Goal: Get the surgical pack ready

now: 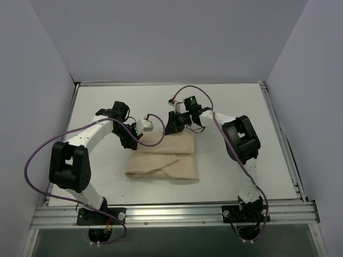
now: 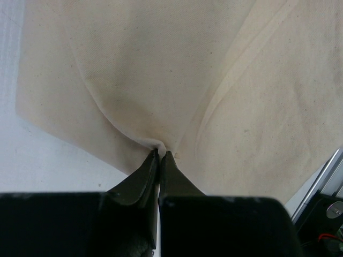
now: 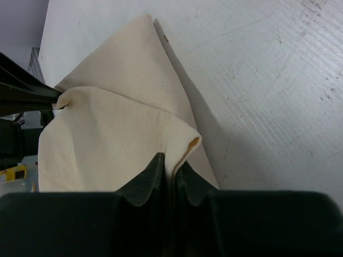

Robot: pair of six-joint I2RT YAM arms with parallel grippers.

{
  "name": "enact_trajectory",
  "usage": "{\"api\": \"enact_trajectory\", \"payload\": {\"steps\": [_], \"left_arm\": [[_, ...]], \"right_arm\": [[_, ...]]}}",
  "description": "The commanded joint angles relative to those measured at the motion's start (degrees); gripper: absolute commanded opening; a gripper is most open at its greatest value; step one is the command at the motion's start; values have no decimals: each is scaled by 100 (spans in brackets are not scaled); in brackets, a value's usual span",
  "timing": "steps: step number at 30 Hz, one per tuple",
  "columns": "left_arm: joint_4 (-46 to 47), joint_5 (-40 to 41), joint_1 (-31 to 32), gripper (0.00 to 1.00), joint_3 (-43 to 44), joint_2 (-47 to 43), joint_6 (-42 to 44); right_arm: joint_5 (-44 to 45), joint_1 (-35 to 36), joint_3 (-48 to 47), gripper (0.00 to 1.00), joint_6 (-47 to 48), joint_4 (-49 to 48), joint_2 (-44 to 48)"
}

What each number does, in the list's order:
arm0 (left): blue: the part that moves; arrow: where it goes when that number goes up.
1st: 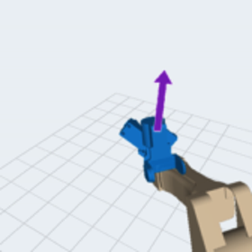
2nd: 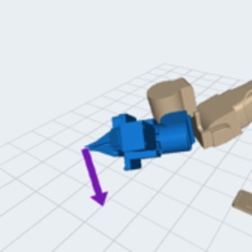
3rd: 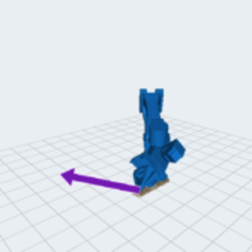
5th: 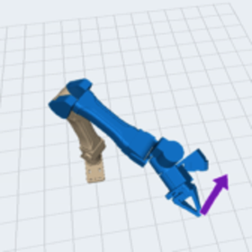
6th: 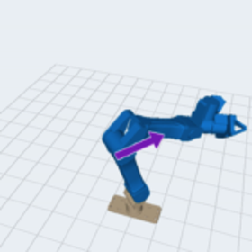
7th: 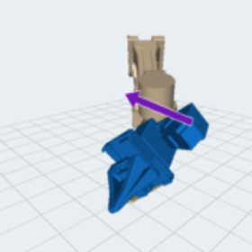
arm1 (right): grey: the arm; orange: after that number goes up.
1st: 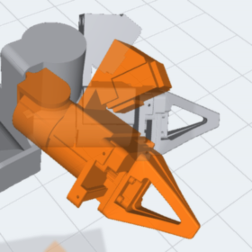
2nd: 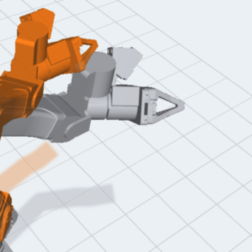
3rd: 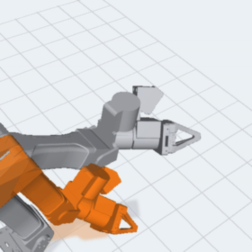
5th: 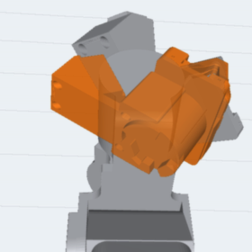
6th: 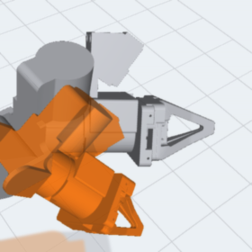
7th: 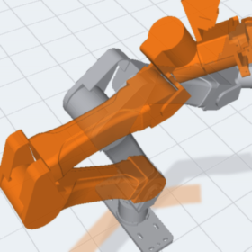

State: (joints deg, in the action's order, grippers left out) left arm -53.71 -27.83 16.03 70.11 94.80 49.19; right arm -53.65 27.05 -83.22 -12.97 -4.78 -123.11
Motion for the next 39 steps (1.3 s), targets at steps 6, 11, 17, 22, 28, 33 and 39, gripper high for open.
{"api": "enact_trajectory", "payload": {"steps": [6,11,17,22,28,33,39], "left_arm": [[98,68,-21,8,275,-94,-190],[-7,6,-21,11,390,-129,-410],[-25,24,-4,11,381,-155,-463],[45,146,23,10,416,-41,-472],[45,156,23,10,408,-23,-445],[72,94,5,20,416,-41,-691],[-402,-134,-83,40,908,-216,-1156]], "right_arm": [[337,63,104,0,14,-40,1086],[846,125,253,0,154,-93,1456],[830,143,289,30,339,117,1291],[584,152,192,33,339,161,965],[504,204,236,23,365,257,1087],[794,266,446,0,454,390,1368],[847,494,798,0,287,126,2124]]}}
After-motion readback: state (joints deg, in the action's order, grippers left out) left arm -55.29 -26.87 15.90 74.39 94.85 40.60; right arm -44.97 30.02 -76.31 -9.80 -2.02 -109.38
